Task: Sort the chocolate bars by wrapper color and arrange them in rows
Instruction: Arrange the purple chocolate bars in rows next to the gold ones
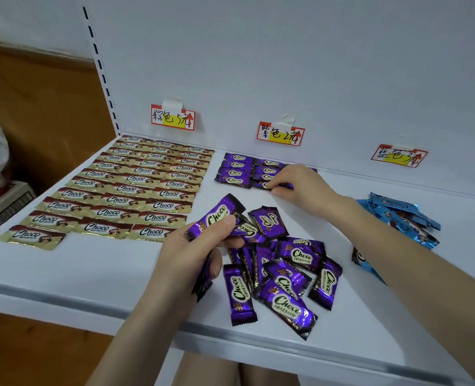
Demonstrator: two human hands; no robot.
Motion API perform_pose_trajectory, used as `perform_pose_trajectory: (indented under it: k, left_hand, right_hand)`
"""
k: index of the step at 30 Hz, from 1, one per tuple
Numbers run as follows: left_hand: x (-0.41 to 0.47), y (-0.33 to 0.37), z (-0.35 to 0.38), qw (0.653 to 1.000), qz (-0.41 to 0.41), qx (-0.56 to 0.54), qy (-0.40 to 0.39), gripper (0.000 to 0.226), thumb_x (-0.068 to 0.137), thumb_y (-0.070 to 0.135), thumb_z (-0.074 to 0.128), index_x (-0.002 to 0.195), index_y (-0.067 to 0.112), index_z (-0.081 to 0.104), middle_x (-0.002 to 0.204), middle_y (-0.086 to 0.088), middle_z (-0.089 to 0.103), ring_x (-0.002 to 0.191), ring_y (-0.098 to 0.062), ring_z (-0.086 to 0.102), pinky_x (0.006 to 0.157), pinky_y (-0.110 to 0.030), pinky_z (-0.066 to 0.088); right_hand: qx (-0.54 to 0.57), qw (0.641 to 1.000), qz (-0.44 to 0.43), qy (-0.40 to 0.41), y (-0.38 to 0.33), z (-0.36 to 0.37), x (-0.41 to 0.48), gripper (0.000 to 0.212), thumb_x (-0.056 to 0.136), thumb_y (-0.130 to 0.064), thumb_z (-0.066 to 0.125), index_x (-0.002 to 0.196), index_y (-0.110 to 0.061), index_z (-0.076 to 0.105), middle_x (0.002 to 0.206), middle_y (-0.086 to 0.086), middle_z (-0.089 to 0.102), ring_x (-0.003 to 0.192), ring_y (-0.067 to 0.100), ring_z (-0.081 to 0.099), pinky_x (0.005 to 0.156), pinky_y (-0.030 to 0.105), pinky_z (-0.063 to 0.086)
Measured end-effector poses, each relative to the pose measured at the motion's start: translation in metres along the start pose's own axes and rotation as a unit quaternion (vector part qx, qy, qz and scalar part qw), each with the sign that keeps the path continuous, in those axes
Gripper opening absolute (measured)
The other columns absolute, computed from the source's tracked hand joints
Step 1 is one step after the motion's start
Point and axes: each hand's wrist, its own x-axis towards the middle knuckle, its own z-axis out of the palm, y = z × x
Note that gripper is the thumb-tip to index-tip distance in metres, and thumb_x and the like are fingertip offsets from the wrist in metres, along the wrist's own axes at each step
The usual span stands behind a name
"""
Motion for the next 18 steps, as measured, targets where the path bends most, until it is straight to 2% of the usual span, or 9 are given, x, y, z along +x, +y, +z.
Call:
perform_pose_trajectory:
  k: [3, 6, 8, 10, 12, 14, 15, 16, 18]
  left_hand:
    - [0.001, 0.002, 0.001, 0.999, -0.015, -0.026, -0.019, 0.028, 0.058, 0.030, 0.067, 0.071, 0.006, 0.064, 0.065, -0.017, 0.067, 0.030, -0.009, 0.033, 0.037, -0.016, 0.030]
    - [0.004, 0.007, 0.003, 0.993, -0.025, -0.098, -0.054, 0.040, 0.061, 0.028, 0.066, 0.088, 0.000, 0.061, 0.067, -0.013, 0.065, 0.029, -0.007, 0.032, 0.035, -0.014, 0.029]
    - [0.006, 0.011, 0.006, 0.987, -0.017, -0.126, -0.094, 0.047, 0.058, 0.032, 0.070, 0.092, 0.000, 0.062, 0.066, -0.010, 0.064, 0.029, -0.007, 0.031, 0.034, -0.015, 0.029]
    - [0.010, 0.017, 0.012, 0.985, -0.025, -0.128, -0.112, 0.054, 0.050, 0.036, 0.077, 0.090, 0.002, 0.063, 0.063, -0.009, 0.064, 0.026, -0.009, 0.032, 0.031, -0.016, 0.030]
    - [0.021, 0.020, 0.021, 0.987, -0.039, -0.104, -0.114, 0.043, 0.056, 0.036, 0.069, 0.085, 0.005, 0.064, 0.058, -0.007, 0.063, 0.023, -0.009, 0.033, 0.029, -0.016, 0.029]
    - [0.026, 0.022, 0.032, 0.992, -0.042, -0.064, -0.102, 0.021, 0.075, 0.028, 0.058, 0.067, 0.013, 0.069, 0.050, -0.003, 0.059, 0.025, -0.007, 0.038, 0.029, -0.015, 0.031]
    - [0.025, 0.020, 0.034, 0.994, -0.030, -0.047, -0.095, 0.031, 0.082, 0.026, 0.053, 0.056, 0.018, 0.067, 0.046, 0.001, 0.055, 0.027, -0.006, 0.040, 0.030, -0.015, 0.032]
    - [0.020, 0.017, 0.035, 0.994, -0.010, -0.054, -0.099, 0.031, 0.081, 0.026, 0.054, 0.052, 0.020, 0.064, 0.045, 0.003, 0.051, 0.030, -0.006, 0.041, 0.032, -0.015, 0.031]
    - [0.002, 0.013, 0.039, 0.990, 0.024, -0.101, -0.099, 0.016, 0.073, 0.029, 0.060, 0.063, 0.017, 0.062, 0.051, -0.003, 0.048, 0.033, -0.007, 0.037, 0.036, -0.017, 0.029]
  right_hand:
    - [0.072, 0.996, 0.044, 0.032, -0.008, -0.009, -0.005, 0.024, 0.089, -0.017, 0.059, 0.111, -0.009, 0.065, 0.110, 0.007, 0.063, 0.099, 0.017, 0.055, 0.083, 0.022, 0.040]
    - [0.218, 0.970, 0.090, 0.058, -0.030, -0.029, -0.018, 0.011, 0.089, -0.021, 0.059, 0.094, -0.016, 0.067, 0.093, -0.001, 0.068, 0.081, 0.006, 0.058, 0.073, 0.014, 0.042]
    - [0.341, 0.932, 0.117, 0.026, -0.053, -0.046, -0.035, 0.011, 0.090, -0.025, 0.056, 0.085, -0.021, 0.065, 0.079, -0.007, 0.068, 0.071, 0.002, 0.061, 0.067, 0.016, 0.046]
    - [0.414, 0.900, 0.128, -0.049, -0.075, -0.059, -0.054, 0.017, 0.090, -0.034, 0.052, 0.089, -0.021, 0.065, 0.078, -0.006, 0.071, 0.070, 0.003, 0.065, 0.063, 0.017, 0.048]
    - [0.454, 0.879, 0.117, -0.088, -0.091, -0.064, -0.071, 0.021, 0.088, -0.036, 0.052, 0.093, -0.020, 0.065, 0.081, -0.002, 0.071, 0.069, 0.006, 0.065, 0.062, 0.019, 0.049]
    - [0.504, 0.854, 0.117, -0.052, -0.098, -0.066, -0.082, 0.013, 0.086, -0.026, 0.057, 0.092, -0.018, 0.066, 0.079, 0.000, 0.070, 0.065, 0.007, 0.063, 0.058, 0.019, 0.048]
    - [0.529, 0.838, 0.129, -0.019, -0.098, -0.068, -0.085, 0.009, 0.084, -0.019, 0.061, 0.091, -0.017, 0.066, 0.074, -0.001, 0.069, 0.063, 0.007, 0.062, 0.057, 0.019, 0.047]
    - [0.544, 0.827, 0.141, 0.014, -0.097, -0.070, -0.088, 0.010, 0.082, -0.012, 0.063, 0.090, -0.017, 0.066, 0.069, -0.003, 0.067, 0.062, 0.007, 0.061, 0.055, 0.018, 0.047]
    - [0.543, 0.825, 0.143, 0.068, -0.093, -0.076, -0.093, 0.018, 0.081, -0.005, 0.065, 0.092, -0.019, 0.062, 0.061, -0.004, 0.065, 0.061, 0.007, 0.061, 0.056, 0.017, 0.047]
